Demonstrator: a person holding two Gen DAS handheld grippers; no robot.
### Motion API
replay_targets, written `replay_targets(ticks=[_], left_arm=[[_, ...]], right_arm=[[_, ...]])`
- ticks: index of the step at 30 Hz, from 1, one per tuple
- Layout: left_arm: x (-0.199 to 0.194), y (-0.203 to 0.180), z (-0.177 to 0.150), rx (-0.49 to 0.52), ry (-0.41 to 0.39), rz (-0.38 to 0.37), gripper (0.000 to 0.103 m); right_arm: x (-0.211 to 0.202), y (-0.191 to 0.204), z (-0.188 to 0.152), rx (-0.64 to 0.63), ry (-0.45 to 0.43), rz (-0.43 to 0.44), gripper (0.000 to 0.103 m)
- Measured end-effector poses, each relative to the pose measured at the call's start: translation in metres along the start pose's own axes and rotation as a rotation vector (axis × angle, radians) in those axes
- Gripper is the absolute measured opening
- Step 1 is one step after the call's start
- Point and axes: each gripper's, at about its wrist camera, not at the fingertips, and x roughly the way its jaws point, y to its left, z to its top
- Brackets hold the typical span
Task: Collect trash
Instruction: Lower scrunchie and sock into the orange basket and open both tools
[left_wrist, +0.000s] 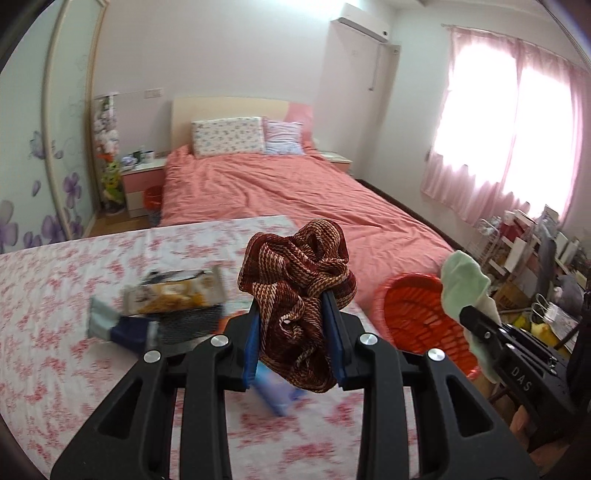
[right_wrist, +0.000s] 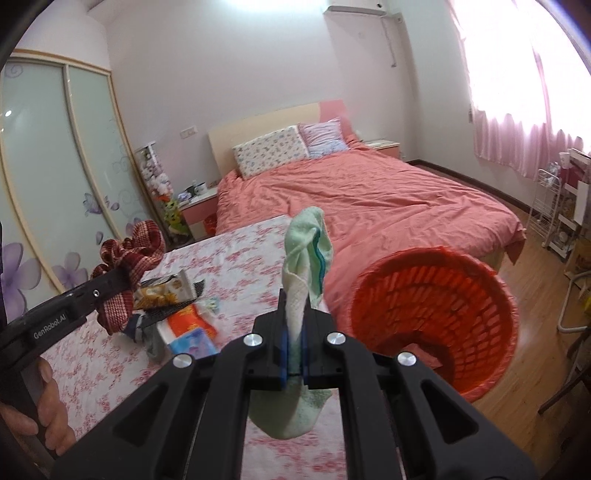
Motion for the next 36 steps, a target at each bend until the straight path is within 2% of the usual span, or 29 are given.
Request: replay_targets(ticks=[7, 16, 33, 36], left_arm=[[0.021, -0.047, -0.003, 0.055, 0.024, -0.104, 0.031], [0.051, -0.102, -0.009, 0.127, 0.068, -0.199, 0.031], [0.1, -0.163, -0.017, 0.195, 0.159, -0.266, 0.032], [0.111, -0.168, -0.019, 0.198, 0.189, -0.265, 0.036]], right_arm=[[-0.012, -0.047, 0.004, 0.061, -0.025, -0.052, 0.006], [-0.005, -0.094, 0.003, 0.122, -0.024, -0.093, 0.006], [0.028, -0.158, 0.004, 0.225, -0.005, -0.117, 0.007], [0.032, -0.164, 0.005, 0.227, -0.014, -0.125, 0.013]])
